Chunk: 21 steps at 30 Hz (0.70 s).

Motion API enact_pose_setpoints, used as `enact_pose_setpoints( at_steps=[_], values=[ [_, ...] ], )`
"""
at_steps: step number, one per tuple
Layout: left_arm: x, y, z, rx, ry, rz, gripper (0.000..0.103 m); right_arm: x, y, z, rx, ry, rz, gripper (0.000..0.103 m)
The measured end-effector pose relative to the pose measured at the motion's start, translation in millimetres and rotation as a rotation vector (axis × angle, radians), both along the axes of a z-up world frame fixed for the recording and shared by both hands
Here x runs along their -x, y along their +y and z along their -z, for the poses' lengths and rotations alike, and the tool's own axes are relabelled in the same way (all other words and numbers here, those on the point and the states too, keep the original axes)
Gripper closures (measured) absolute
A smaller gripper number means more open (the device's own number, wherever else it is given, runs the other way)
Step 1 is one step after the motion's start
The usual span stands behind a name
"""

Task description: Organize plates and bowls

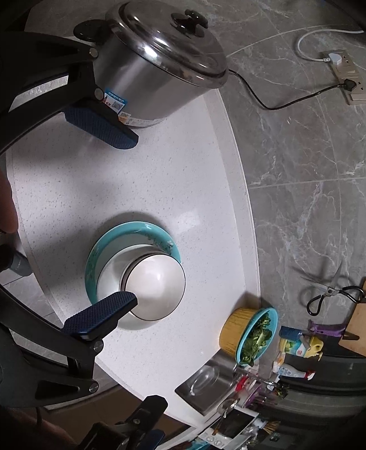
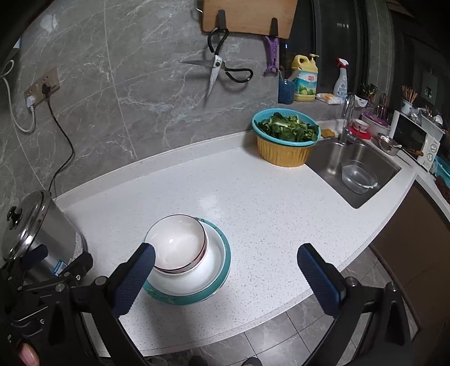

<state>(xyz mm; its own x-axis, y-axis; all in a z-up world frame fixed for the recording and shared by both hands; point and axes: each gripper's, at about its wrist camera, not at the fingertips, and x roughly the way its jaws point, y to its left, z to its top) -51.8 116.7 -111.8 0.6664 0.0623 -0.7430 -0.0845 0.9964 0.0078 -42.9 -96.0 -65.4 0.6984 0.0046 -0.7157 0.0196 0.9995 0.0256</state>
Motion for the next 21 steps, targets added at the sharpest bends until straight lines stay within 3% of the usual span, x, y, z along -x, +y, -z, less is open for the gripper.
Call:
enact_pose_setpoints(
  at_steps=[21],
  values=[
    [-23, -20, -5, 0.017, 0.005, 0.053, 0.0, -15, -10, 5, 0.01, 0.029, 0.064, 0.0]
  ],
)
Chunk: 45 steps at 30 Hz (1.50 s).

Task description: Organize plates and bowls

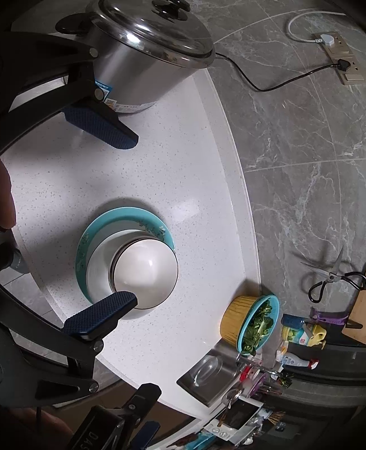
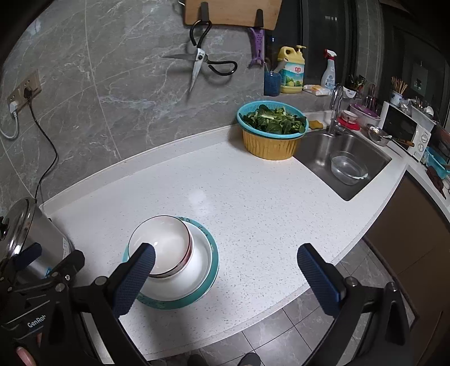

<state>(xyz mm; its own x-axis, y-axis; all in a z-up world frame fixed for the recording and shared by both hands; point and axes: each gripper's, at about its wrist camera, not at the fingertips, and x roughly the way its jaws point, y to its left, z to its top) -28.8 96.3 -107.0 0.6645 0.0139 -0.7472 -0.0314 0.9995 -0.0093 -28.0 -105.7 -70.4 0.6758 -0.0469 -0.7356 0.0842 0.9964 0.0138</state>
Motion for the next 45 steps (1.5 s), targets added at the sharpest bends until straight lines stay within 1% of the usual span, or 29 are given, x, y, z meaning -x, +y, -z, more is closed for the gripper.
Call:
enact_pose_setpoints(
  at_steps=[8, 18, 45],
  values=[
    [-6, -3, 1, 0.001, 0.016, -0.022, 0.0, -4, 0, 3, 0.008, 0.007, 0.005, 0.0],
    [-4, -10, 3, -0.004, 0.025, -0.043, 0.0, -8, 1, 5, 0.014, 0.016, 0.002, 0.0],
    [0, -10, 7, -0.004, 0.034, -0.047, 0.0, -8, 7, 10, 0.02, 0.037, -0.008, 0.0]
  ],
)
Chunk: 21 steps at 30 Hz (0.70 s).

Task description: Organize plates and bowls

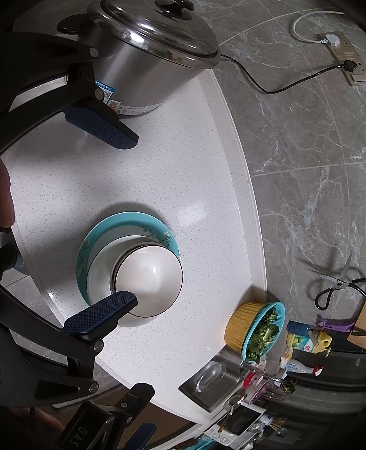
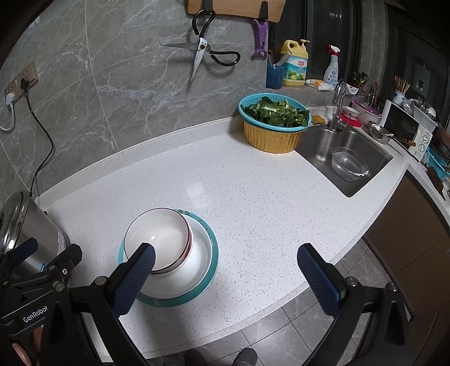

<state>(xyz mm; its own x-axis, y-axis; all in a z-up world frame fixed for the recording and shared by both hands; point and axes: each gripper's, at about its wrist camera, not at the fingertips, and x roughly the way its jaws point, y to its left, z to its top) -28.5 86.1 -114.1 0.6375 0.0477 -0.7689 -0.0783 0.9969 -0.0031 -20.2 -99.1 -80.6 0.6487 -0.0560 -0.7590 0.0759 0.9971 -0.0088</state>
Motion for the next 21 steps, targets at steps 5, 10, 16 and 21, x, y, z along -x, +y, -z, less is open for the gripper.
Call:
enact_pose_setpoints(
  at_steps=[5, 10, 16, 21],
  values=[
    [0.7, 0.9, 0.7, -0.001, 0.001, 0.0, 0.0, -0.1, 0.0, 0.1, 0.0, 0.001, 0.001, 0.0],
    [1.4, 1.1, 0.8, -0.002, 0.002, -0.001, 0.0, 0.1, 0.3, 0.0, 0.0, 0.001, 0.001, 0.0],
    [-0.7, 2.7, 1.9, -0.003, 0.004, 0.001, 0.0, 0.4, 0.6, 0.0, 0.0, 0.001, 0.002, 0.0],
    [-1.7, 3.8, 3.0, -0.004, 0.006, 0.0, 0.0, -0.1, 0.0, 0.0, 0.001, 0.002, -0.001, 0.0]
  ],
)
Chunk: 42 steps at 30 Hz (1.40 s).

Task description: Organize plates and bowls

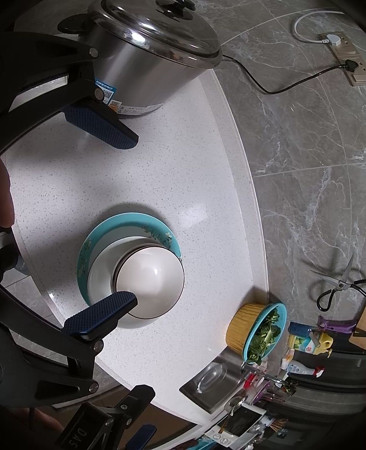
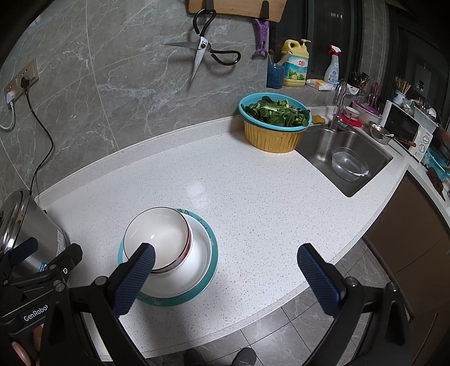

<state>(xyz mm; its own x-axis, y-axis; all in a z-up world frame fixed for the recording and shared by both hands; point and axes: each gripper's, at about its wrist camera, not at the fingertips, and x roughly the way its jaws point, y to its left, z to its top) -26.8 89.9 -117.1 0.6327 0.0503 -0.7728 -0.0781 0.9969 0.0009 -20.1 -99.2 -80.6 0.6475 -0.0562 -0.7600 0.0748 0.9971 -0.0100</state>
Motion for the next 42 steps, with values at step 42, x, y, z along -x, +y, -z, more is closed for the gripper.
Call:
enact_pose_setpoints(
  at_steps=[42],
  values=[
    [-7.4, 3.8, 3.9, -0.005, 0.007, 0.014, 0.0, -2.1, 0.7, 1.4, 0.0, 0.006, -0.008, 0.0]
  ],
)
